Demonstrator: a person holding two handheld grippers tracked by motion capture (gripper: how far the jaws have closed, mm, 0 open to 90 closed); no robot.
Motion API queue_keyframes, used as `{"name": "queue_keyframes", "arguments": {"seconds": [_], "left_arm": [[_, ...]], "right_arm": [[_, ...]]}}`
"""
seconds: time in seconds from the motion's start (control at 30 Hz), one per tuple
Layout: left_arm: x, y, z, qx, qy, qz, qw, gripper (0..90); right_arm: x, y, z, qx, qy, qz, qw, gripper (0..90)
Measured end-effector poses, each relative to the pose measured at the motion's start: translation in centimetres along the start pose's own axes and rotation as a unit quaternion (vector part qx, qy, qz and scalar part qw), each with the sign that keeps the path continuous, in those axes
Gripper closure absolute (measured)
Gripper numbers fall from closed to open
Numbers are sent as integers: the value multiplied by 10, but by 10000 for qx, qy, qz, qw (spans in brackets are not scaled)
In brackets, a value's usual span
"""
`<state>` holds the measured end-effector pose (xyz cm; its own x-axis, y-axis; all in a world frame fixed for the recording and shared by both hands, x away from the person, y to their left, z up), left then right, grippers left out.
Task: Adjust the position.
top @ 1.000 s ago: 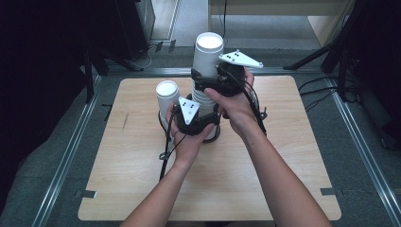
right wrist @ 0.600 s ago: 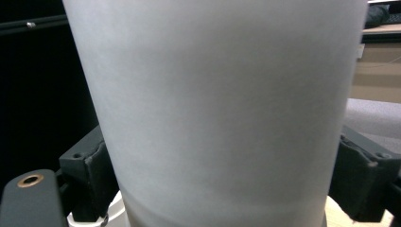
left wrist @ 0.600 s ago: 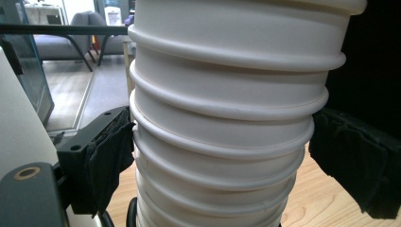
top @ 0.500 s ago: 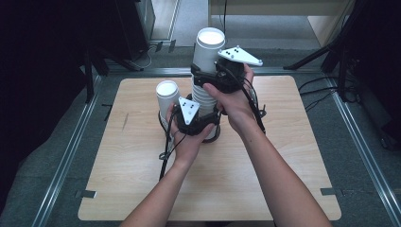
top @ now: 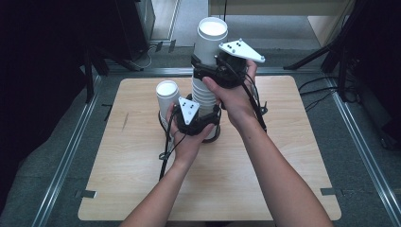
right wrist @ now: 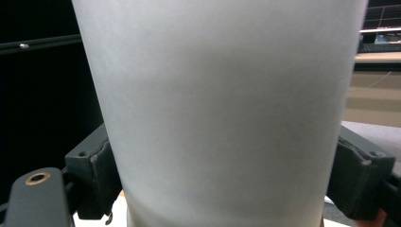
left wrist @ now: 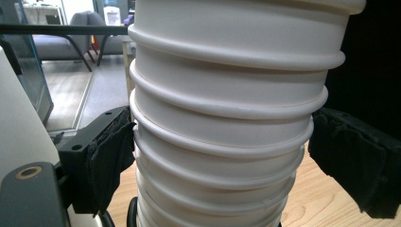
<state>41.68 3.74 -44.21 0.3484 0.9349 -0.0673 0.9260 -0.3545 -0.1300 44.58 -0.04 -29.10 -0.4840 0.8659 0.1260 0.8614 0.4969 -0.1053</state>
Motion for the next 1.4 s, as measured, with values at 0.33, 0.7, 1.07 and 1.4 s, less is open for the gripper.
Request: {"name": "queue_keyframes", "arguments": {"seconds": [0.33, 0.7, 1.07, 1.4], "left_arm": [[0, 0, 0, -4, -3, 2, 10000, 82], [0, 0, 0, -3, -44, 12, 10000, 83], [0, 0, 0, 14, -26, 9, 10000, 84], [0, -1, 0, 18, -56, 48, 10000, 86]], "right_arm": [[1, -6, -19, -198, -95, 51, 9997, 155], [0, -17, -45, -622, -31, 141, 9980, 168], [-9, -29, -63, -942, 176, 178, 9952, 176], [-24, -44, -72, -1069, 226, 341, 9934, 181]]}}
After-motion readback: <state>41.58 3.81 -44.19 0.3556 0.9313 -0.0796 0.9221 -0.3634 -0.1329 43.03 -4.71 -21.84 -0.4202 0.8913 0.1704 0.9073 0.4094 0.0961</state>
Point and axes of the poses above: each handheld gripper's, and its own axes: y roughly forward along the jaws, z roughly out of its underside, x roughly to its left, the point moved 9 cm from there along y, roughly forward along the jaws, and after that the axes turned 2 degrees about z, right-handed, at the moved point
